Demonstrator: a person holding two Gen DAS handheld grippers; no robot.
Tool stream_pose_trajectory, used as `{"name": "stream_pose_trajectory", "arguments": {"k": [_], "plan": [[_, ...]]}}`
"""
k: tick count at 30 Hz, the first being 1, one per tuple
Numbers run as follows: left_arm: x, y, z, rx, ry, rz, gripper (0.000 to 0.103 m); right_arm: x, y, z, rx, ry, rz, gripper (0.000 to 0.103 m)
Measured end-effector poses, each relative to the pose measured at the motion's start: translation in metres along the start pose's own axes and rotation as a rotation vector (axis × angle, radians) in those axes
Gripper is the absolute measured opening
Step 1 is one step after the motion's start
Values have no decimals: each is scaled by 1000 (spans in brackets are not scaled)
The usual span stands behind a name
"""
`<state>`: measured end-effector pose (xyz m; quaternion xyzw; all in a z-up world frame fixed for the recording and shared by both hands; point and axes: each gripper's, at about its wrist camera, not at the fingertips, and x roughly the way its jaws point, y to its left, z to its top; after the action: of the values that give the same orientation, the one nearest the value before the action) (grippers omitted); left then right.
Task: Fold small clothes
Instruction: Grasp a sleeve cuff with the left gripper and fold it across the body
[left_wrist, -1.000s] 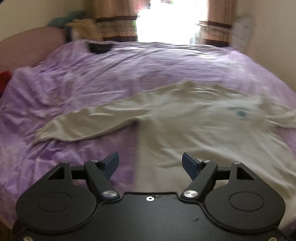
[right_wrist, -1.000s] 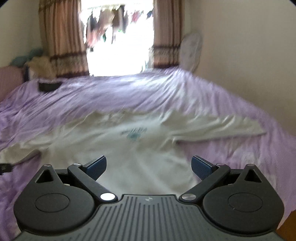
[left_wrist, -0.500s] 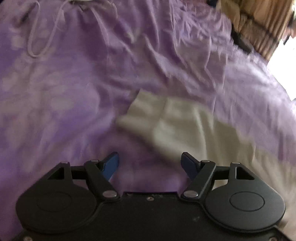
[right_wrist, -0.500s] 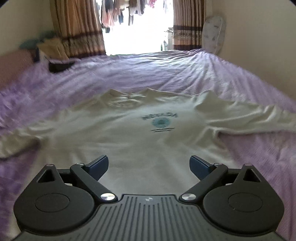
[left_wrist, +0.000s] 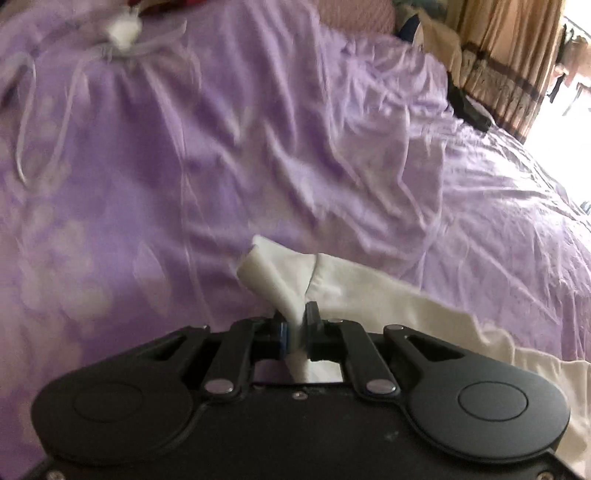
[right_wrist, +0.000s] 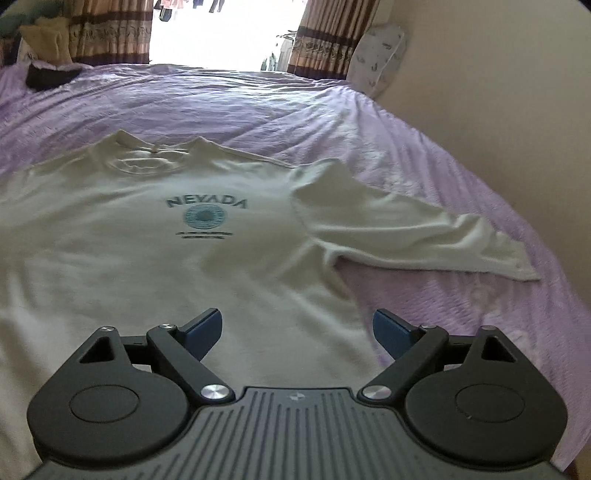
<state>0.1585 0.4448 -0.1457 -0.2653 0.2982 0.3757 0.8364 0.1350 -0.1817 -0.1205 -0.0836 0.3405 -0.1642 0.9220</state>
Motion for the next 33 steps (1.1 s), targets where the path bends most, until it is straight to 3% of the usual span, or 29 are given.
{"name": "stream_pose_trajectory", "arguments": {"k": [2,5,8,13,14,16,18,21,24,27,30,31,32,33], "plan": [[-11,-15,8,21,-33,-3,6,6,-7,3,-19,5,8,103],[-45,-54,19,89,-68,-144,6,28,-27,16,-47,22,-6,103],[-86,-122,19,248,-138,-193,6,43,-53,27,-29,5,-62,103],[-138,-249,4,354,-197,-353,6,72,-108,35,21,35,-21,103],[-147,-275,-5,389,-201,-379,6,79,-116,34,9,44,-45,103],[-161,-333,-32,471,-203,-447,6,91,-125,28,-39,41,-165,103],[-176,-385,-65,536,-188,-528,6,102,-135,19,-29,58,-218,103],[-191,-456,-119,582,-110,-656,6,112,-154,15,50,89,-140,103],[-214,-526,-180,665,-74,-749,6,111,-169,9,96,73,-137,103],[-235,-573,-231,697,-45,-863,6,111,-182,3,103,81,-106,103],[-240,-605,-281,732,72,-928,5,110,-202,0,175,74,-107,103],[-235,-612,-295,771,123,-931,12,108,-209,-2,207,75,-100,103],[-231,-618,-313,825,177,-922,32,109,-215,-4,230,75,-93,103],[-233,-624,-331,874,208,-903,41,109,-220,-5,246,78,-87,103]]}}
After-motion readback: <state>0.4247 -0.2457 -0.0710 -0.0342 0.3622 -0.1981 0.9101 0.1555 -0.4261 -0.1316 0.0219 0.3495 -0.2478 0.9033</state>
